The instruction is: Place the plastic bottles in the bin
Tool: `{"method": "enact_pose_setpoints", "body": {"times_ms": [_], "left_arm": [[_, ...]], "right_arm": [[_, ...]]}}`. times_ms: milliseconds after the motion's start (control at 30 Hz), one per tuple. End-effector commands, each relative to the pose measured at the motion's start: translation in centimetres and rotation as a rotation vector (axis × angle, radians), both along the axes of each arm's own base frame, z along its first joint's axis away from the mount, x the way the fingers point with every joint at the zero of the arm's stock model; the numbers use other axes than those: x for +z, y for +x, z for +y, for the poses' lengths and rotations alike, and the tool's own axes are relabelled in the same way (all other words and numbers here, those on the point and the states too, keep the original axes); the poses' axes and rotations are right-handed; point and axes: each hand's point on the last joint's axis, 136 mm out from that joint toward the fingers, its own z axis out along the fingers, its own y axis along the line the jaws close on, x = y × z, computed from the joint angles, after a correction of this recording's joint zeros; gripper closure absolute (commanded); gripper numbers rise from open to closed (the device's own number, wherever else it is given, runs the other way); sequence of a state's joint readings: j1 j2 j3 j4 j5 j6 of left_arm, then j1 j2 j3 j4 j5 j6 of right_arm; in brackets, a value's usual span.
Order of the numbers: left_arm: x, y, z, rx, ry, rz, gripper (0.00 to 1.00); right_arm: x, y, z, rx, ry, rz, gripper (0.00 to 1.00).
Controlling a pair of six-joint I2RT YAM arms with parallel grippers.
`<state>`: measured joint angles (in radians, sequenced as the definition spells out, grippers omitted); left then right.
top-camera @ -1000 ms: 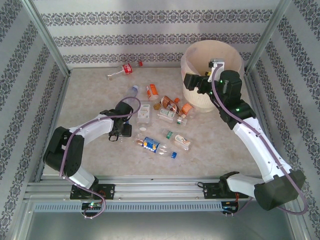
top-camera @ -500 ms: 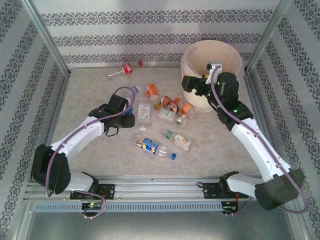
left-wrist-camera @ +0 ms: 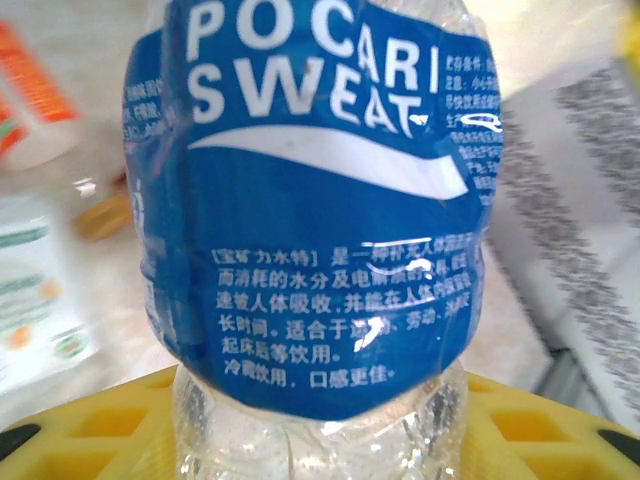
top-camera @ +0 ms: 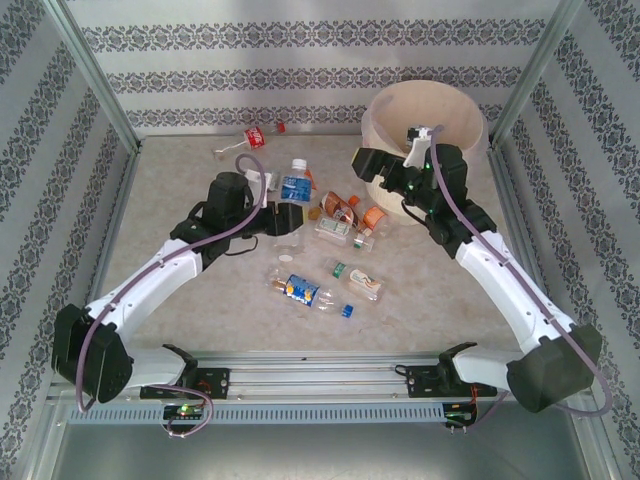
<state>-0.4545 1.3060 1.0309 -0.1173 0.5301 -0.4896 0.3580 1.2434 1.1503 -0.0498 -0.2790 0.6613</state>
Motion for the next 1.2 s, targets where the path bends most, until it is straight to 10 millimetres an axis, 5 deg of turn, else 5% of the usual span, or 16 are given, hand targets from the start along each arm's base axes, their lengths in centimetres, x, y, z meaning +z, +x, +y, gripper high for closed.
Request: {"method": "enact_pose_setpoints", "body": {"times_ms": [0,167,433,833,1067,1167], "left_arm": [[6.1,-0.4,-3.7,-0.159,-0.198,-0.138,0.54],[8.3,-0.5,-6.1,-0.250,-0.261,-0.179,0.54],[8.6,-1.4,-9.3,-0.352,-0.258,-0.187,0.53],[7.8,-0.6,-9.6,-0.310,-0.229,-0.161,0.54],[7.4,-0.5,-9.5,-0.303,-0.215,-0.148,0.52],[7.2,-0.2,-9.4,-0.284,-0.202,-0.132,0.39]], "right_arm": [[1.8,-0.8,3.3,0.158,0.149,0.040,0.02],[2.6,-1.4,5.7,0.275,0.165,0.046,0.02],[2.3,-1.8,7.2,0.330,0.183,0.050,0.06],[1.2,-2.4,6.2,0.305,0.121,0.038,0.43],[1.4,-2.2,6.1,0.299,0.112,0.034,0.51],[1.3,-1.9,5.7,0.282,0.109,0.036,0.52]]}}
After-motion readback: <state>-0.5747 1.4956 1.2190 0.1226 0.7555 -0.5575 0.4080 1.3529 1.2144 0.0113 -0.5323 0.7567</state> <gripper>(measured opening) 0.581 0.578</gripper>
